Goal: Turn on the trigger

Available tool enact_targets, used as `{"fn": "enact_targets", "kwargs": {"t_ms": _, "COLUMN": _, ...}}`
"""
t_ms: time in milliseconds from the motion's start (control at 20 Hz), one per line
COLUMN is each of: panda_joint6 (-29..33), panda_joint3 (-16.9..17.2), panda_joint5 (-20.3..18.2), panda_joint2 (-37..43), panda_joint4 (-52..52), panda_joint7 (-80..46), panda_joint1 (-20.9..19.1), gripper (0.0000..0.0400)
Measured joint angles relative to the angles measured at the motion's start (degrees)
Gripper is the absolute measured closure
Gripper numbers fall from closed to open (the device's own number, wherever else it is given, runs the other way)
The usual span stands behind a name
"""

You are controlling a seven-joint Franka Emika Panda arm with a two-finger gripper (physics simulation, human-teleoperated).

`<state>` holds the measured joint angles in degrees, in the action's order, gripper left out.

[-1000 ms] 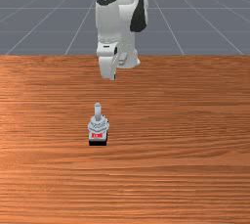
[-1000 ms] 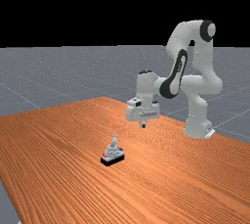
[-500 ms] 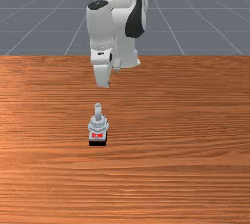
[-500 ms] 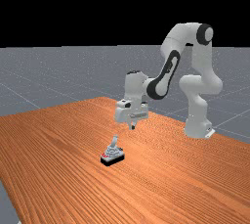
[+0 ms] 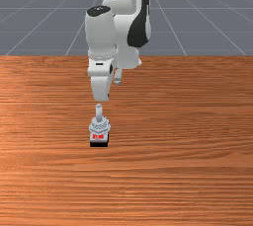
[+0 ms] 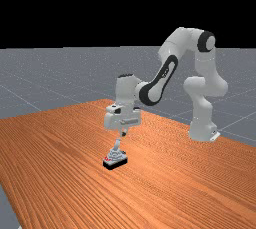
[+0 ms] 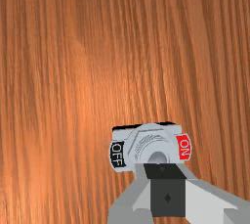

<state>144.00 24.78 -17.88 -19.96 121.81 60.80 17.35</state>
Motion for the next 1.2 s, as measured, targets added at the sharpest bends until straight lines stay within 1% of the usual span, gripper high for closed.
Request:
{"fn": "enact_targets", "kwargs": {"t_ms": 50, "panda_joint6": 0.38, "panda_joint3": -0.04, "panda_joint5": -0.08, "panda_joint2": -0.31, "panda_joint4": 0.03, "panda_joint7": 0.03, "panda_joint1": 0.01, "gripper": 0.04}}
{"fn": "enact_targets", "kwargs": {"t_ms": 100, "panda_joint6": 1.05, "panda_joint3": 0.77, "panda_joint5": 1.53, "panda_joint2": 0.07, "panda_joint4": 1.01, "panda_joint7": -1.32, "panda_joint1": 0.93, "gripper": 0.04}}
{"fn": "enact_targets", "kwargs": {"t_ms": 200, "panda_joint6": 2.32, "panda_joint3": 1.78, "panda_joint5": 3.58, "panda_joint2": 1.67, "panda_joint4": 3.59, "panda_joint7": -2.82, "panda_joint1": 2.1, "gripper": 0.04}}
{"fn": "enact_targets", "kwargs": {"t_ms": 250, "panda_joint6": 2.71, "panda_joint3": 1.37, "panda_joint5": 2.84, "panda_joint2": 2.8, "panda_joint4": 5.07, "panda_joint7": -1.87, "panda_joint1": 1.74, "gripper": 0.04}}
{"fn": "enact_targets", "kwargs": {"t_ms": 300, "panda_joint6": 3.49, "panda_joint3": 2.0, "panda_joint5": 4.23, "panda_joint2": 3.89, "panda_joint4": 6.73, "panda_joint7": -2.88, "panda_joint1": 2.4, "gripper": 0.04}}
{"fn": "enact_targets", "kwargs": {"t_ms": 350, "panda_joint6": 0.6, "panda_joint3": 1.0, "panda_joint5": 2.06, "panda_joint2": 4.25, "panda_joint4": 6.41, "panda_joint7": -0.71, "panda_joint1": 1.17, "gripper": 0.04}}
{"fn": "enact_targets", "kwargs": {"t_ms": 400, "panda_joint6": 0.26, "panda_joint3": 1.25, "panda_joint5": 2.62, "panda_joint2": 4.9, "panda_joint4": 7.19, "panda_joint7": -1.03, "panda_joint1": 1.36, "gripper": 0.04}}
{"fn": "enact_targets", "kwargs": {"t_ms": 450, "panda_joint6": 4.16, "panda_joint3": 1.85, "panda_joint5": 3.9, "panda_joint2": 5.35, "panda_joint4": 8.95, "panda_joint7": -2.24, "panda_joint1": 2.21, "gripper": 0.04}}
{"fn": "enact_targets", "kwargs": {"t_ms": 500, "panda_joint6": 5.31, "panda_joint3": 2.83, "panda_joint5": 5.86, "panda_joint2": 4.61, "panda_joint4": 9.11, "panda_joint7": -4.23, "panda_joint1": 3.26, "gripper": 0.04}}
{"fn": "enact_targets", "kwargs": {"t_ms": 600, "panda_joint6": 7.42, "panda_joint3": 2.46, "panda_joint5": 4.54, "panda_joint2": 2.4, "panda_joint4": 9.12, "panda_joint7": -3.56, "panda_joint1": 3.24, "gripper": 0.04}}
{"fn": "enact_targets", "kwargs": {"t_ms": 650, "panda_joint6": 8.25, "panda_joint3": 1.54, "panda_joint5": 2.8, "panda_joint2": 1.36, "panda_joint4": 9.03, "panda_joint7": -2.16, "panda_joint1": 2.53, "gripper": 0.04}}
{"fn": "enact_targets", "kwargs": {"t_ms": 700, "panda_joint6": 4.86, "panda_joint3": -0.59, "panda_joint5": -0.38, "panda_joint2": -0.11, "panda_joint4": 7.05, "panda_joint7": 0.85, "panda_joint1": 0.27, "gripper": 0.04}}
{"fn": "enact_targets", "kwargs": {"t_ms": 800, "panda_joint6": 8.2, "panda_joint3": -1.48, "panda_joint5": -2.09, "panda_joint2": -0.4, "panda_joint4": 8.39, "panda_joint7": 2.03, "panda_joint1": -0.2, "gripper": 0.04}}
{"fn": "enact_targets", "kwargs": {"t_ms": 850, "panda_joint6": 8.21, "panda_joint3": -0.78, "panda_joint5": -2.29, "panda_joint2": -0.58, "panda_joint4": 8.3, "panda_joint7": -0.56, "panda_joint1": 0.31, "gripper": 0.04}}
{"fn": "enact_targets", "kwargs": {"t_ms": 1000, "panda_joint6": 7.98, "panda_joint3": -0.55, "panda_joint5": -2.65, "panda_joint2": -0.86, "panda_joint4": 7.92, "panda_joint7": 0.29, "panda_joint1": -0.67, "gripper": 0.04}}
{"fn": "enact_targets", "kwargs": {"t_ms": 1050, "panda_joint6": 7.9, "panda_joint3": -0.54, "panda_joint5": -2.74, "panda_joint2": -0.94, "panda_joint4": 7.8, "panda_joint7": 0.8, "panda_joint1": -1.05, "gripper": 0.04}}
{"fn": "enact_targets", "kwargs": {"t_ms": 1100, "panda_joint6": 7.74, "panda_joint3": -1.22, "panda_joint5": -2.65, "panda_joint2": -0.94, "panda_joint4": 7.59, "panda_joint7": 3.79, "panda_joint1": -1.93, "gripper": 0.04}}
{"fn": "enact_targets", "kwargs": {"t_ms": 1200, "panda_joint6": 7.58, "panda_joint3": -1.22, "panda_joint5": -2.57, "panda_joint2": -0.96, "panda_joint4": 7.43, "panda_joint7": 3.97, "panda_joint1": -1.99, "gripper": 0.04}}
